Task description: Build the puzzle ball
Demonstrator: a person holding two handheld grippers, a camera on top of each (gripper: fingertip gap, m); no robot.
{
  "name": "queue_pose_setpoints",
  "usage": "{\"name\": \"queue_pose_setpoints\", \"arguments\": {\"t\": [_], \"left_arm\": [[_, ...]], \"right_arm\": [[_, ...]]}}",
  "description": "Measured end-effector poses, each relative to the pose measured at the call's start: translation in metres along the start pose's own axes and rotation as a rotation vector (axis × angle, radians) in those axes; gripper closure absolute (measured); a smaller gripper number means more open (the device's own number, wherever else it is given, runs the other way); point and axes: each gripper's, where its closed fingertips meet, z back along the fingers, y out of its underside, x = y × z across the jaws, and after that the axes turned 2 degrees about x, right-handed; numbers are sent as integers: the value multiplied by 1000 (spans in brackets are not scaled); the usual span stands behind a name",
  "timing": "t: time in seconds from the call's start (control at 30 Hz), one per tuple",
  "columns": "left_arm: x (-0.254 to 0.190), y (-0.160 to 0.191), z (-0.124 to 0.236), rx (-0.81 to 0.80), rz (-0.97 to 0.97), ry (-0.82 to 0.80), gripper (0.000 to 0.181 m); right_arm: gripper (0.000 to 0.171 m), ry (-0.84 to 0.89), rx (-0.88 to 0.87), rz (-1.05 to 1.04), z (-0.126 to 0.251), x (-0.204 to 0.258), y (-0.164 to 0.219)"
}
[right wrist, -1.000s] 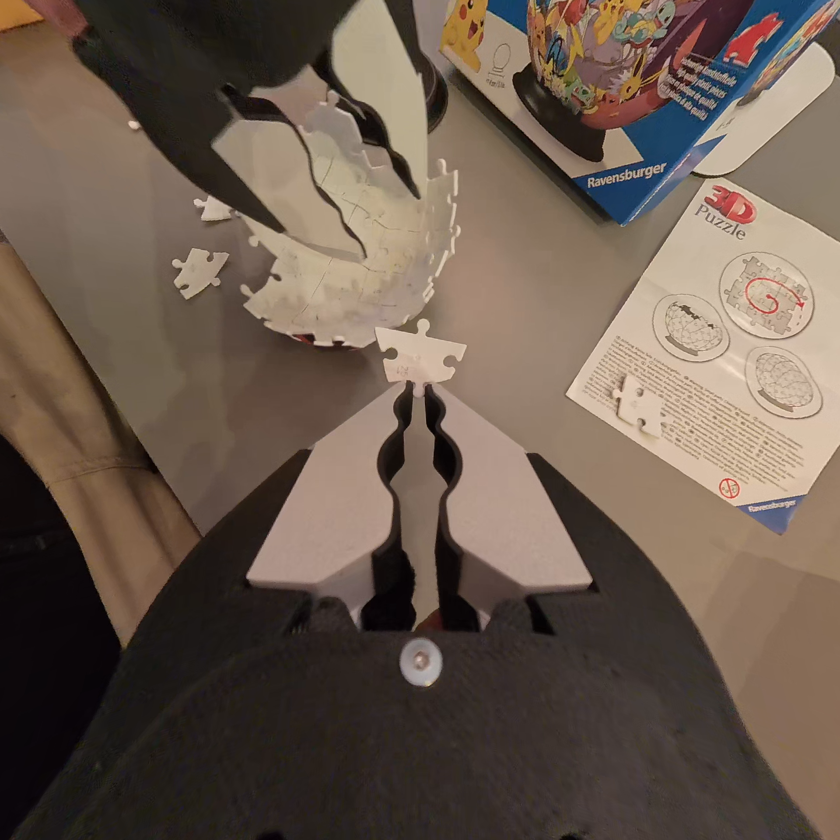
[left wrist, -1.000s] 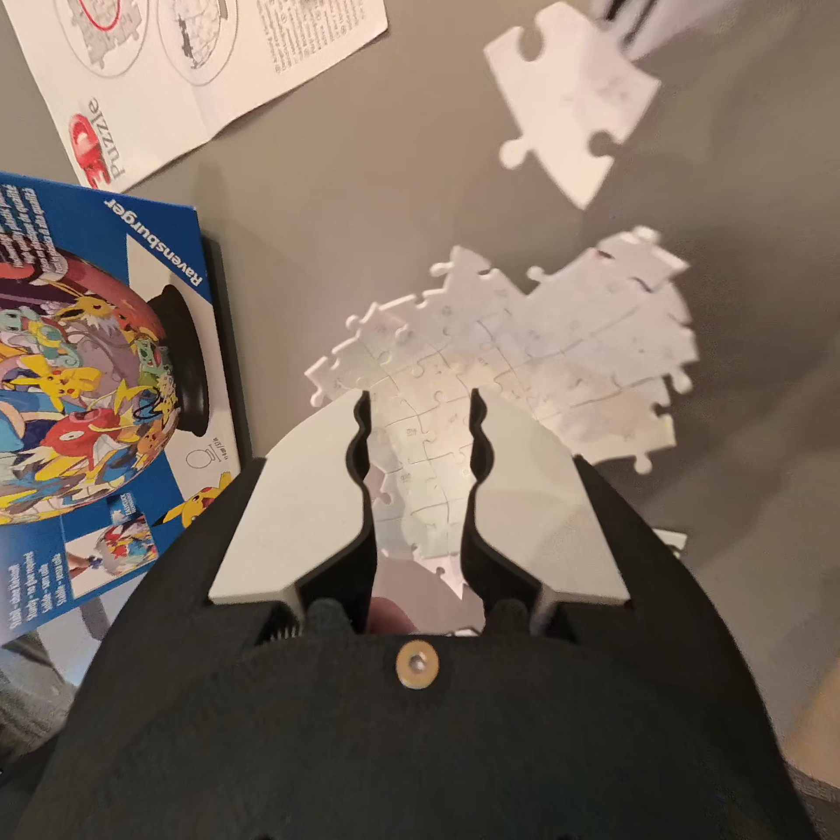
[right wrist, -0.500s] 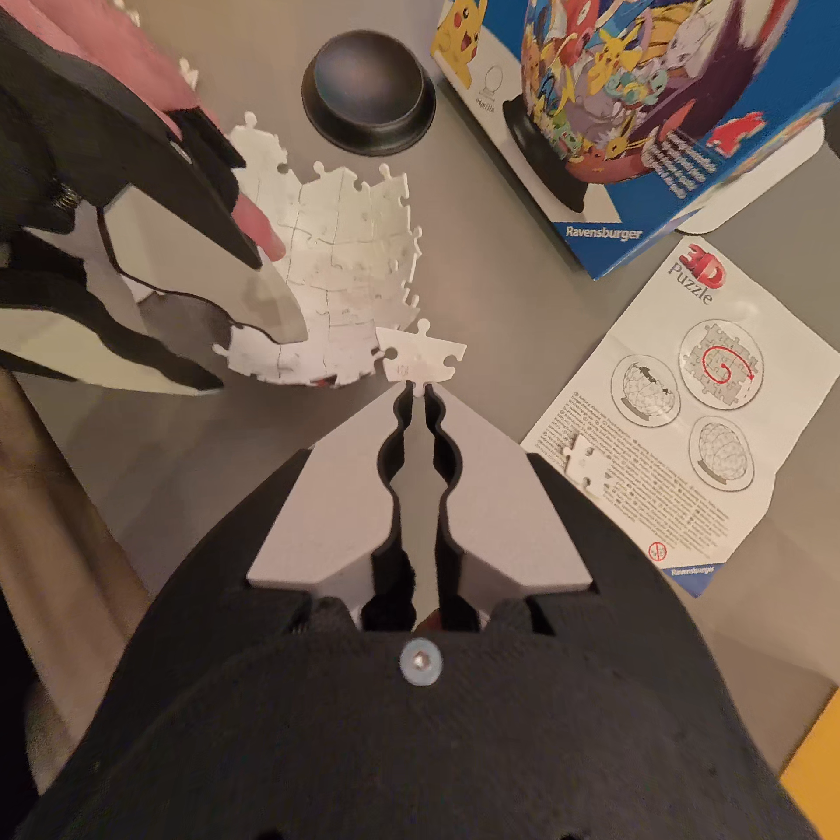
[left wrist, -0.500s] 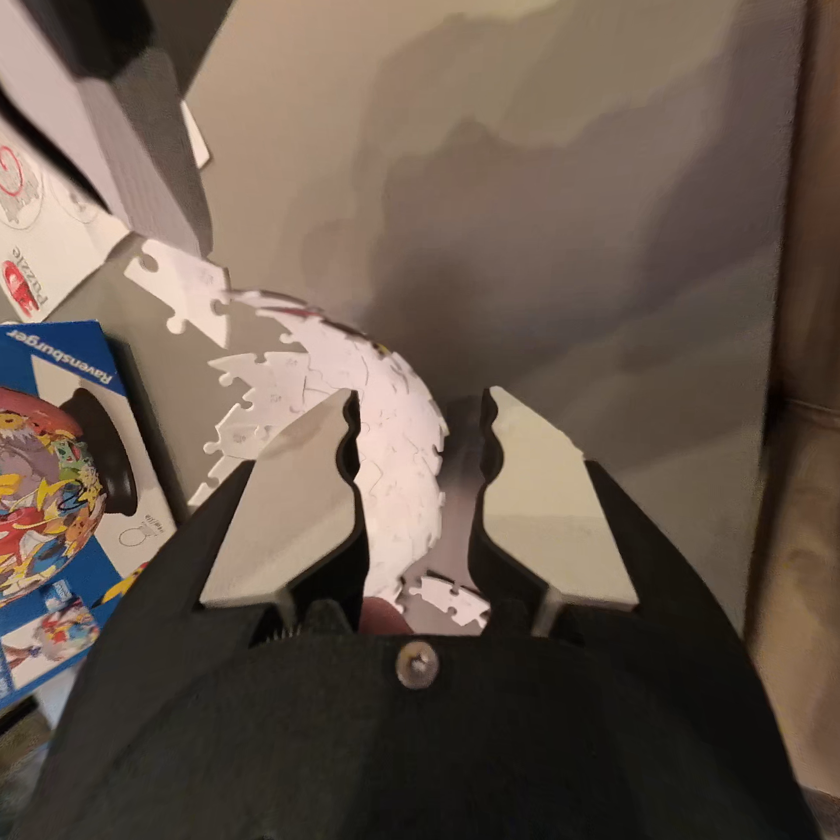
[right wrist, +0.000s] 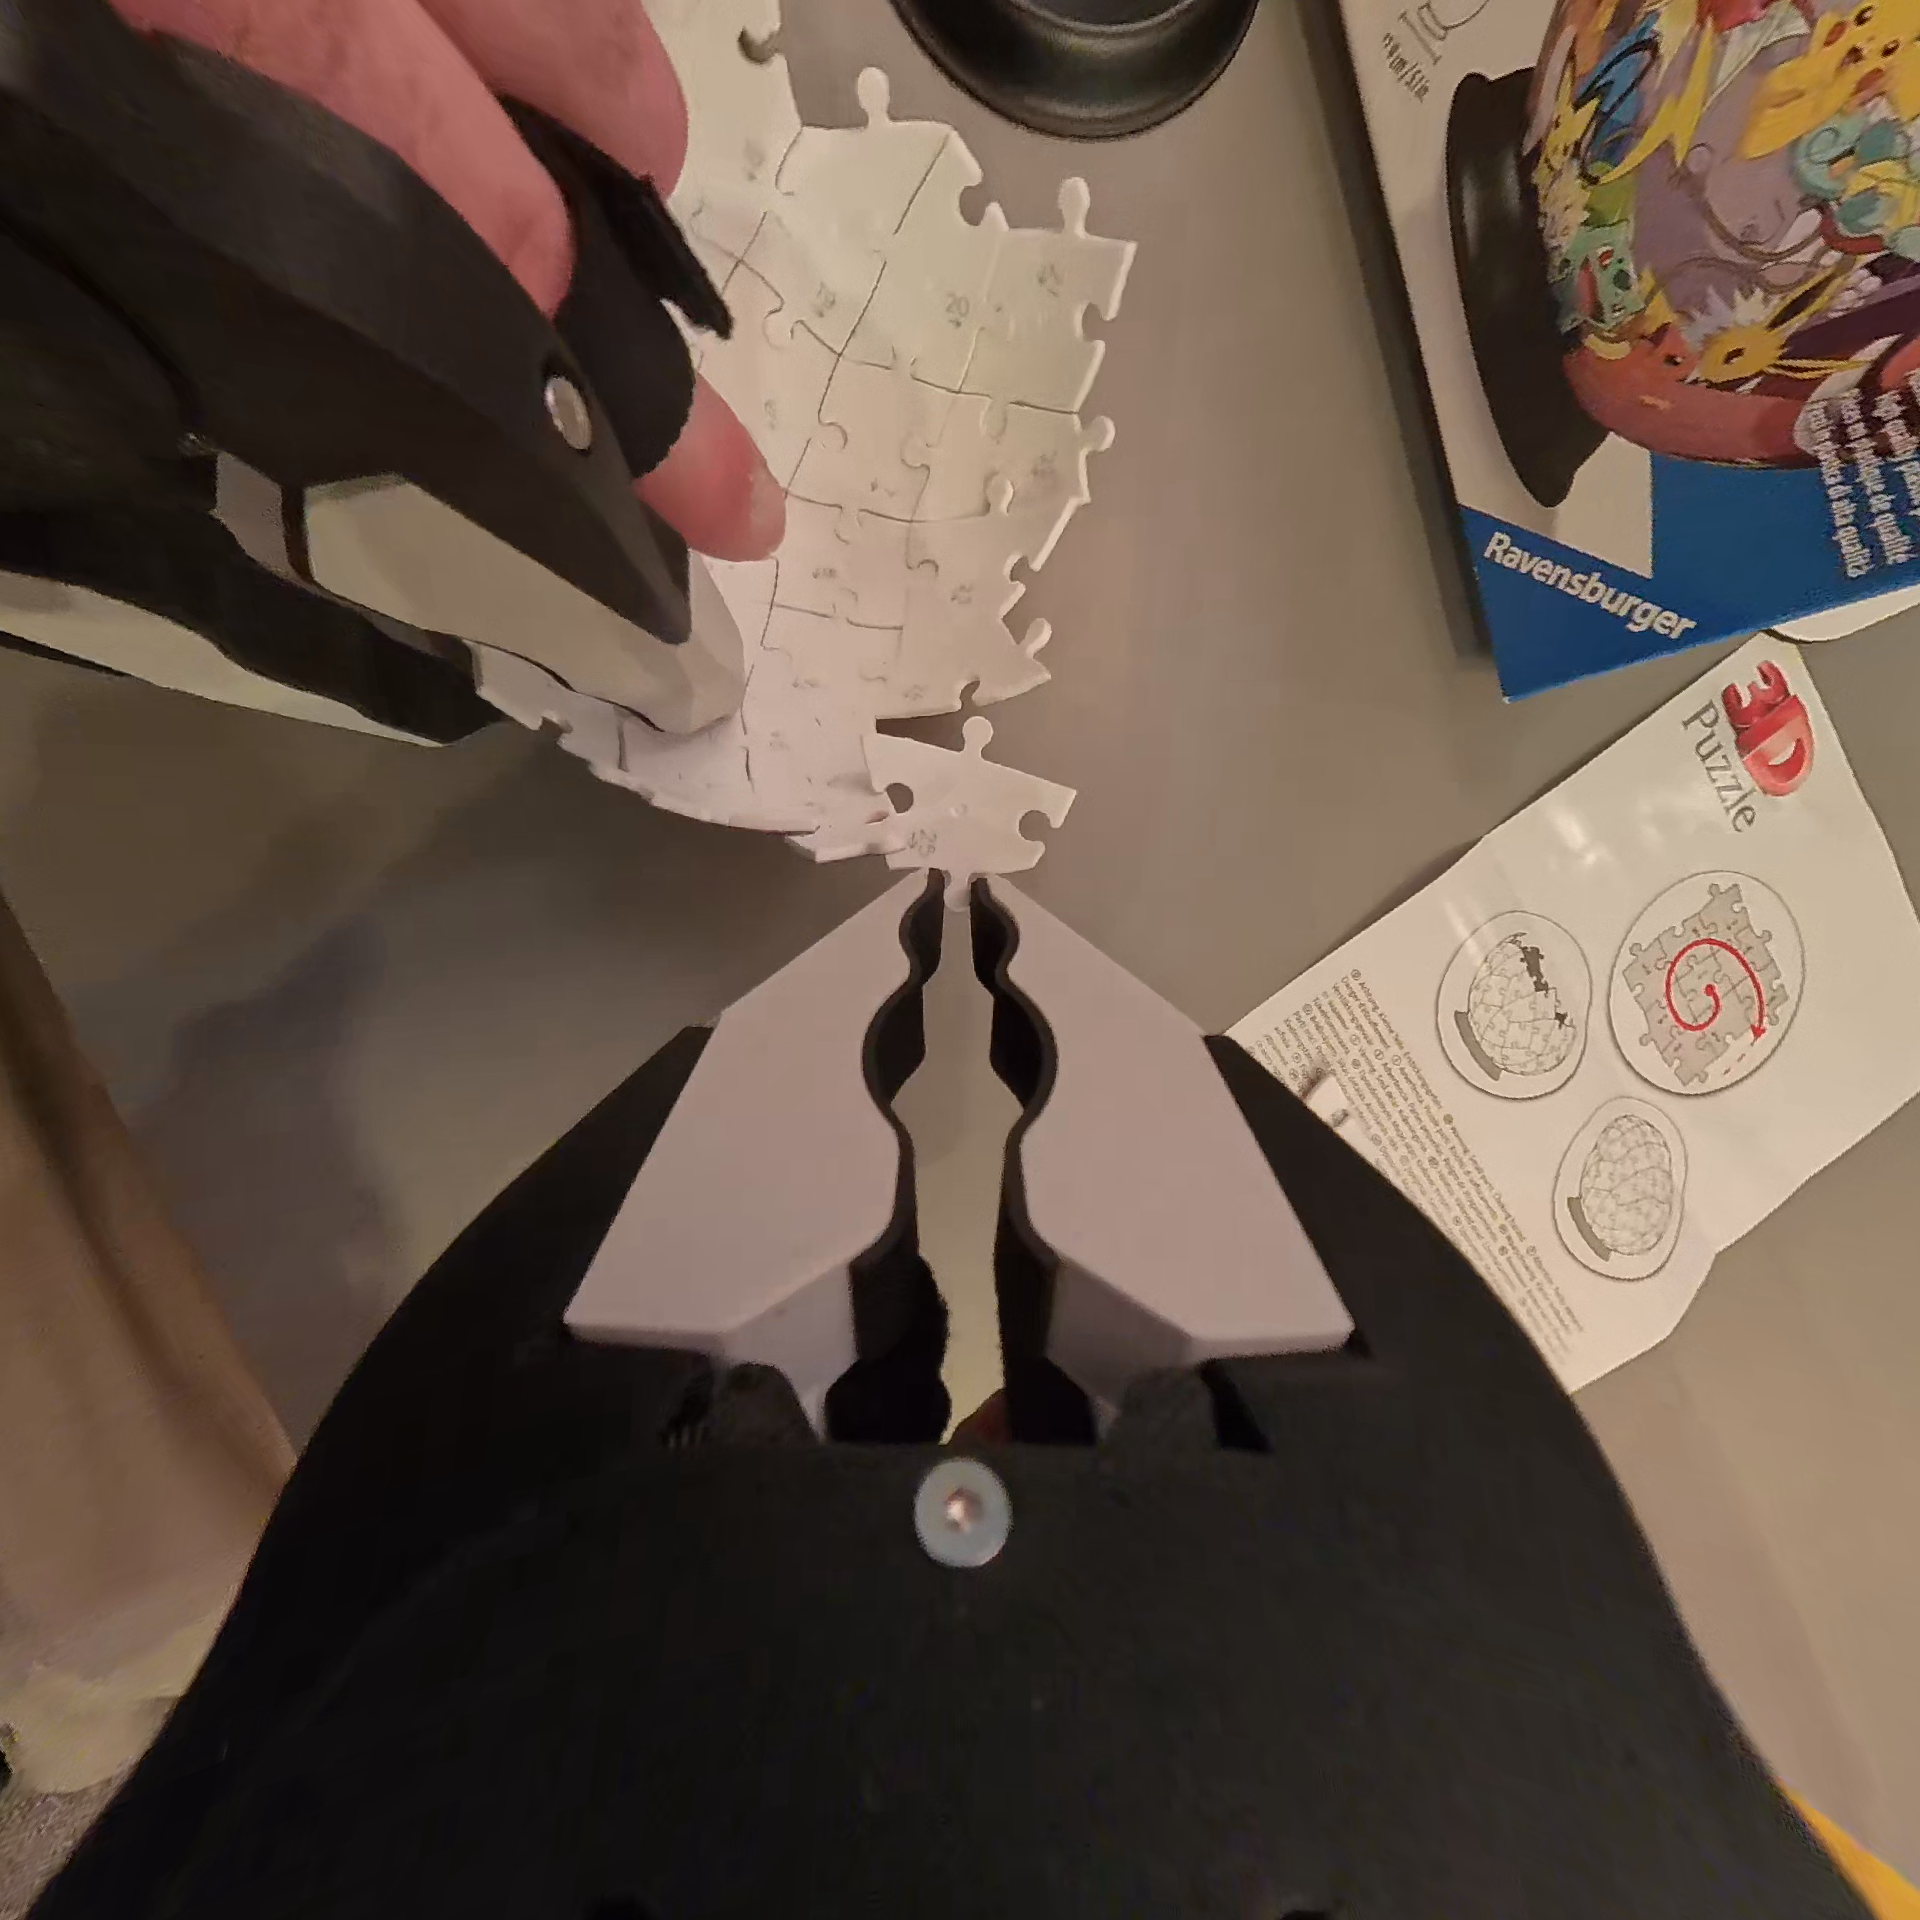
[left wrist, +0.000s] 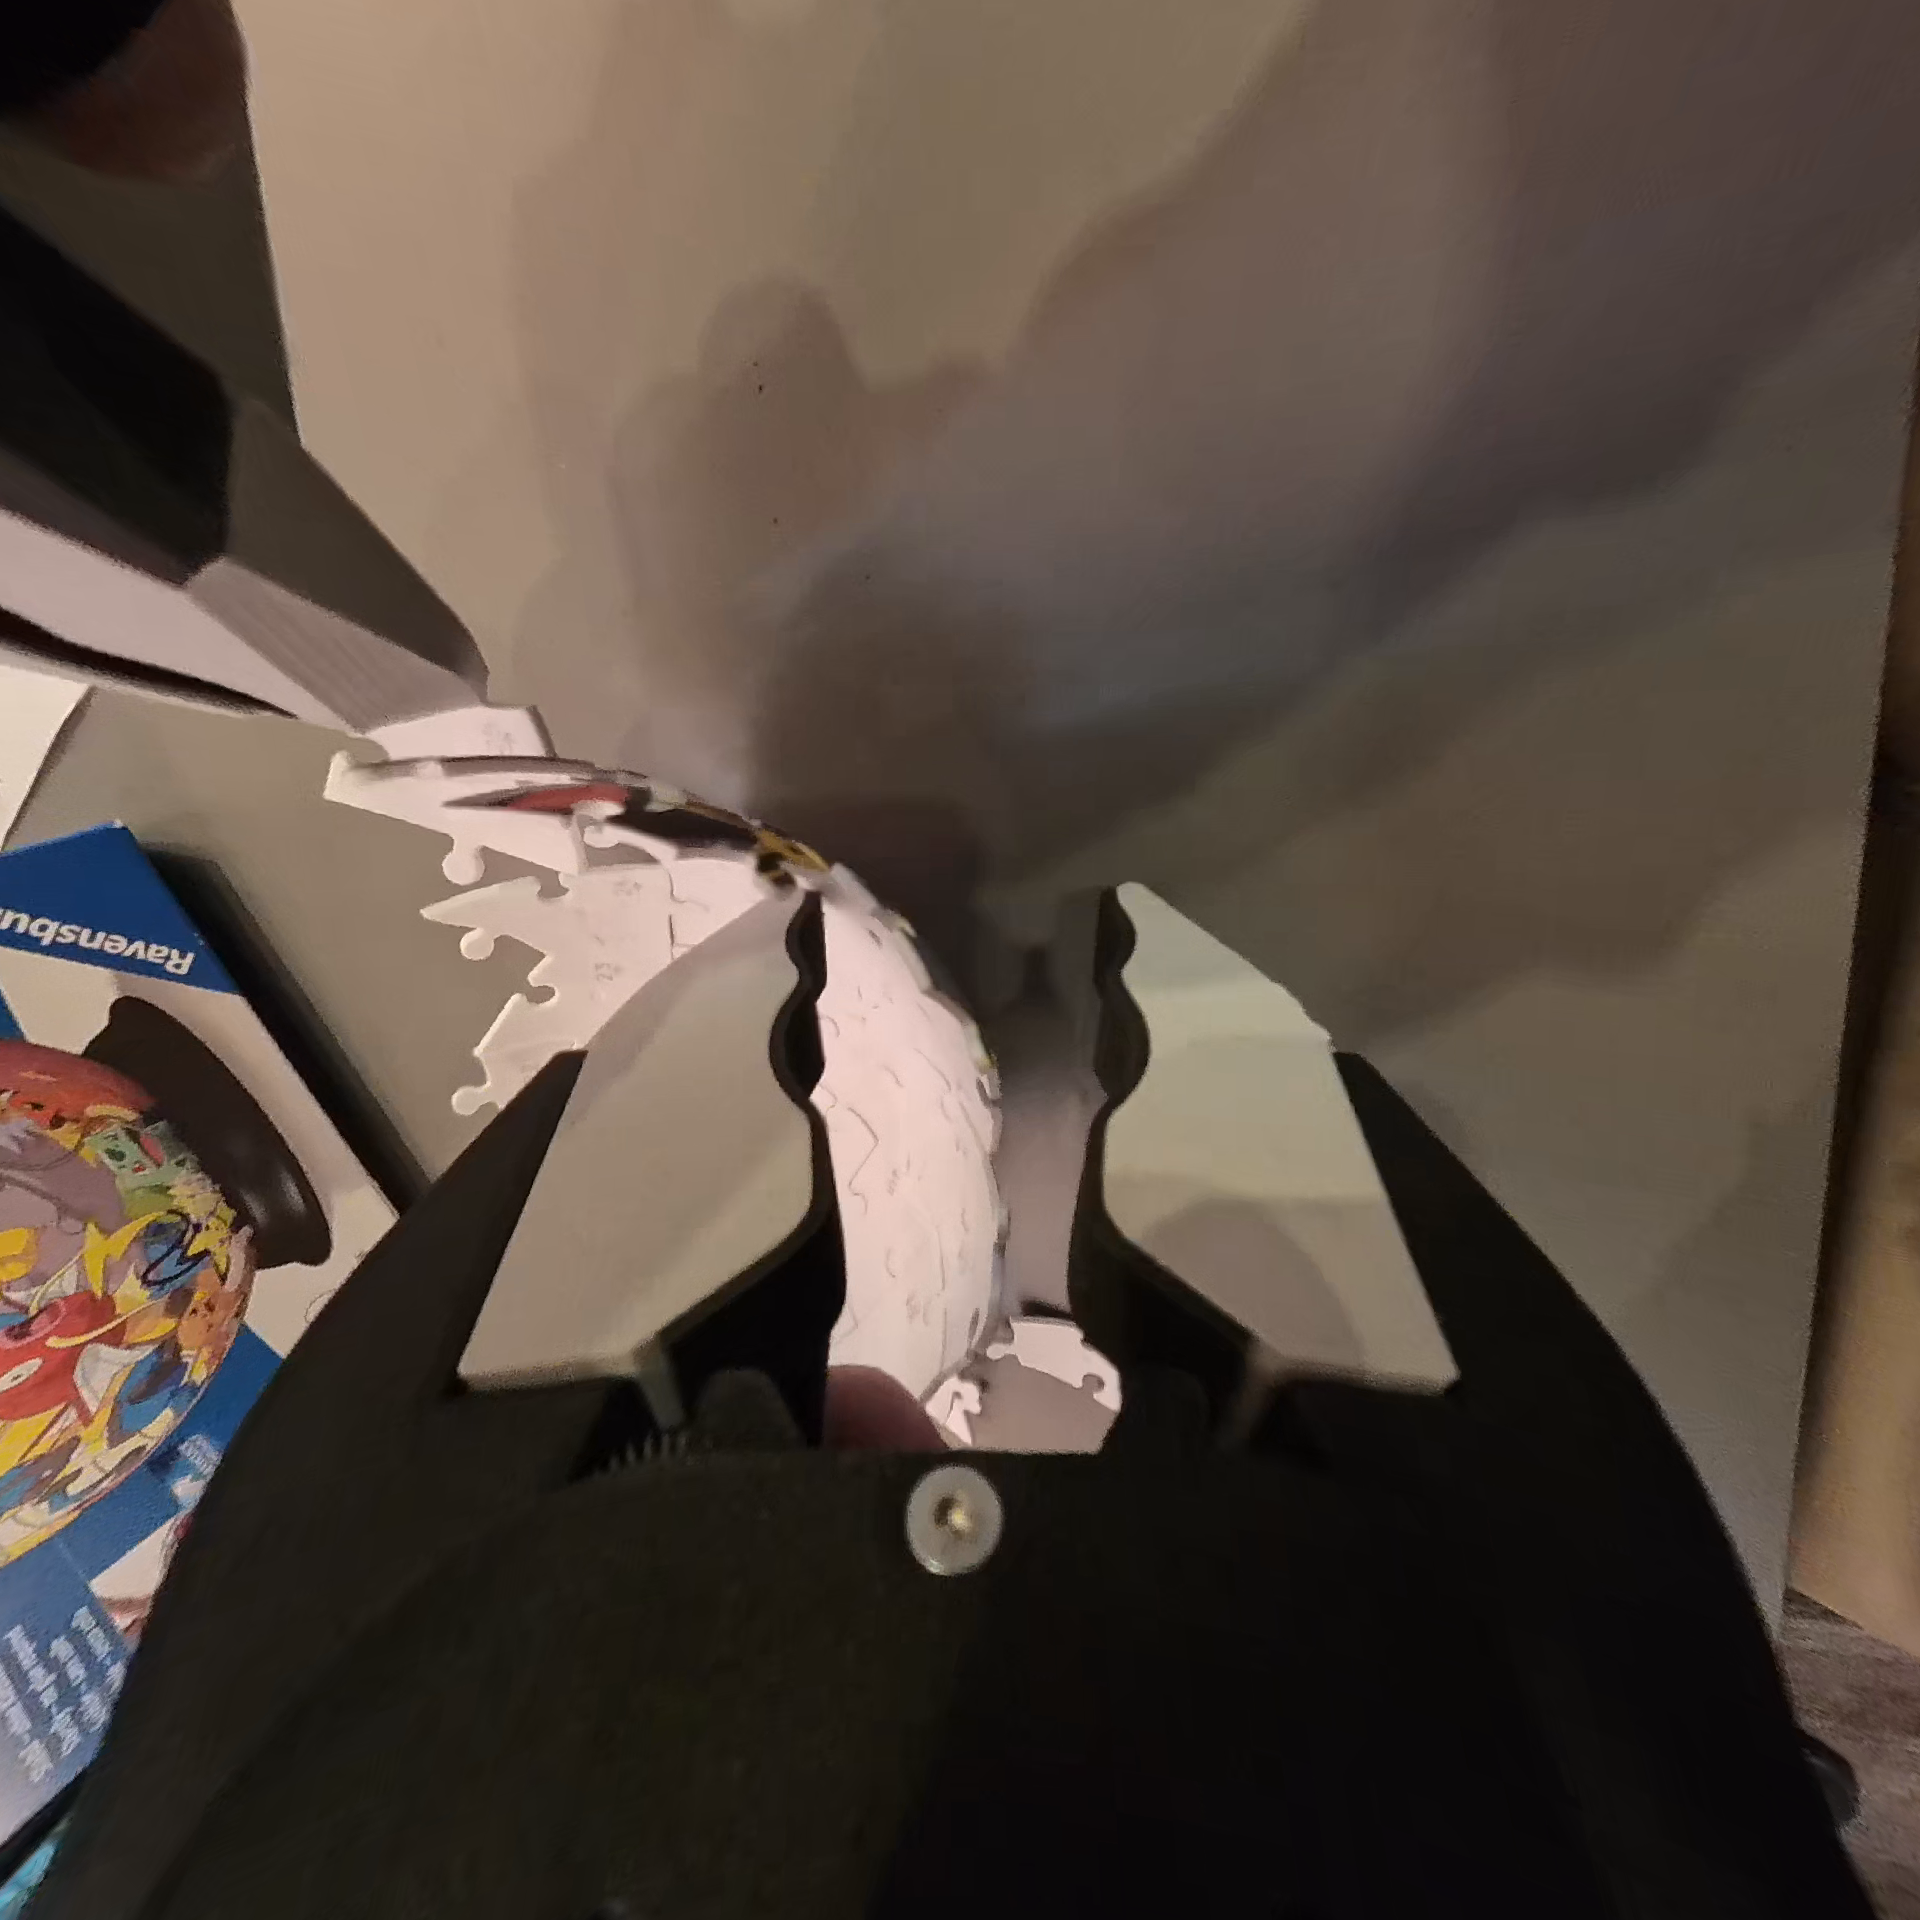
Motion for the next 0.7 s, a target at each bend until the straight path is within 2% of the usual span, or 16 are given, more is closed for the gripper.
{"name": "queue_pose_setpoints", "arguments": {"t": [0.2, 0.37, 0.7], "left_arm": [[-9, -6, -1, -22, -39, 90, 127], [-18, 6, 0, 67, -92, 199, 121], [-16, 12, 0, 138, -160, 237, 124]], "right_arm": [[168, -42, 21, 10, -5, 9, 6], [168, -67, 15, 3, -5, 17, 7], [168, 8, -1, -3, 0, 8, 3]]}}
